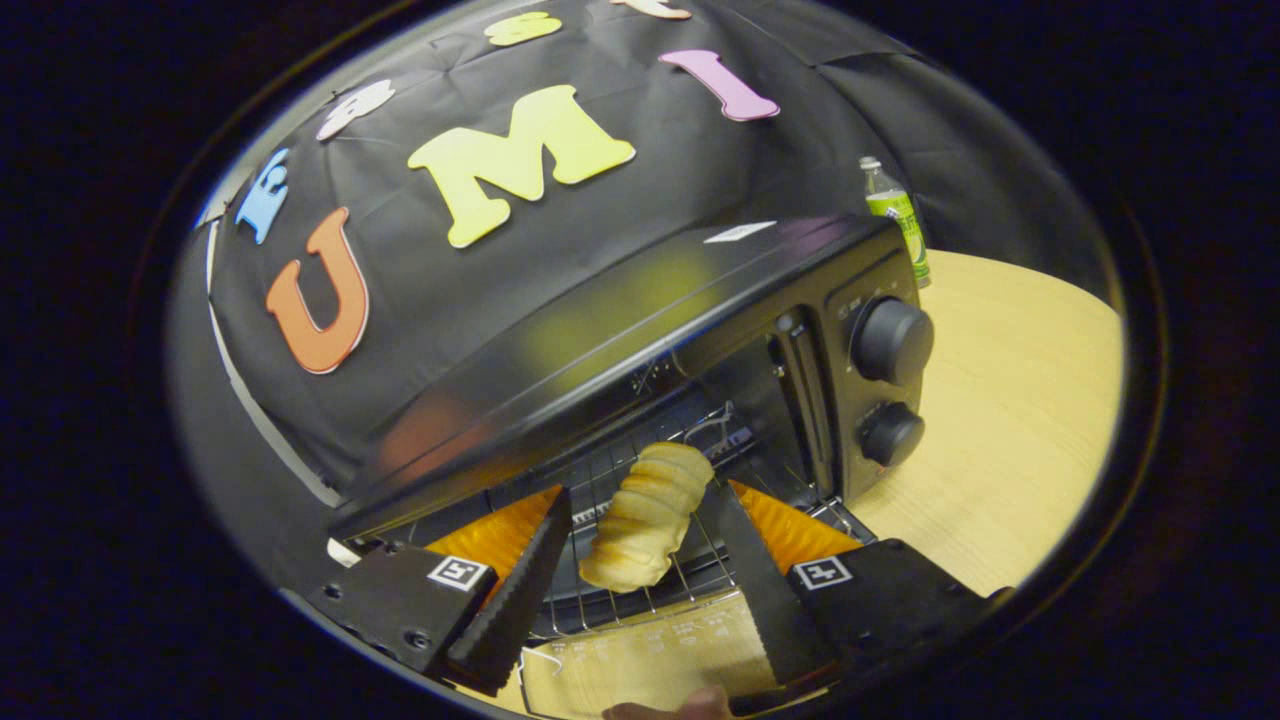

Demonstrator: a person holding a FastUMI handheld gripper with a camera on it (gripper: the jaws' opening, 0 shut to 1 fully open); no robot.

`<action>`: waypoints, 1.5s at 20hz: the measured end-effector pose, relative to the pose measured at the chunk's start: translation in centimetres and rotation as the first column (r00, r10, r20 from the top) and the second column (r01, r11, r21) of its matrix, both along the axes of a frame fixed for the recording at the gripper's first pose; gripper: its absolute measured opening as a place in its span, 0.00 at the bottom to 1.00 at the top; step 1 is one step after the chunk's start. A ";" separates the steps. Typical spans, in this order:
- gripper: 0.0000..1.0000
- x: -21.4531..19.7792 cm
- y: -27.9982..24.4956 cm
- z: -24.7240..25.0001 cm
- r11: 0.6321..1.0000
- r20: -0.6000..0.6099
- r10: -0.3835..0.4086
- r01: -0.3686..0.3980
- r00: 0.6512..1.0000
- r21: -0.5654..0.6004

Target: Open the toaster oven, put the food inside, and close the toaster oven door.

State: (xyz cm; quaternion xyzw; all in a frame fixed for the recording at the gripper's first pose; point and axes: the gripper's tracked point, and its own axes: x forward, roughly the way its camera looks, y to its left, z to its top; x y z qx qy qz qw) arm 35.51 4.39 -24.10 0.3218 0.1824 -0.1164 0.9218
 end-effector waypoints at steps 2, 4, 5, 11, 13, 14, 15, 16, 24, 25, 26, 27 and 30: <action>1.00 -1.3 0.4 0.9 0.999 0.003 0.032 -0.032 0.999 -0.041; 1.00 -2.9 1.3 1.5 0.993 -0.009 0.086 -0.087 0.996 -0.081; 1.00 -3.9 1.6 1.6 0.989 -0.019 0.104 -0.106 0.994 -0.105; 1.00 -10.1 4.4 4.0 0.939 -0.019 0.259 -0.256 0.966 -0.231; 1.00 -12.3 5.0 5.2 0.920 -0.011 0.290 -0.282 0.957 -0.271; 1.00 -13.5 5.8 5.8 0.920 0.001 0.311 -0.301 0.950 -0.250; 1.00 -14.7 6.5 6.3 0.917 0.001 0.330 -0.320 0.944 -0.238; 1.00 -15.8 6.8 6.6 0.911 -0.011 0.340 -0.333 0.940 -0.245; 1.00 -22.2 6.6 6.8 0.859 -0.038 0.372 -0.359 0.928 -0.366; 1.00 -22.7 6.5 6.2 0.860 -0.054 0.365 -0.358 0.930 -0.364; 1.00 -23.2 6.5 5.6 0.860 -0.068 0.368 -0.367 0.927 -0.355; 1.00 -23.4 6.6 5.0 0.860 -0.081 0.371 -0.376 0.925 -0.346; 1.00 -23.8 6.5 3.0 0.861 -0.115 0.365 -0.382 0.924 -0.335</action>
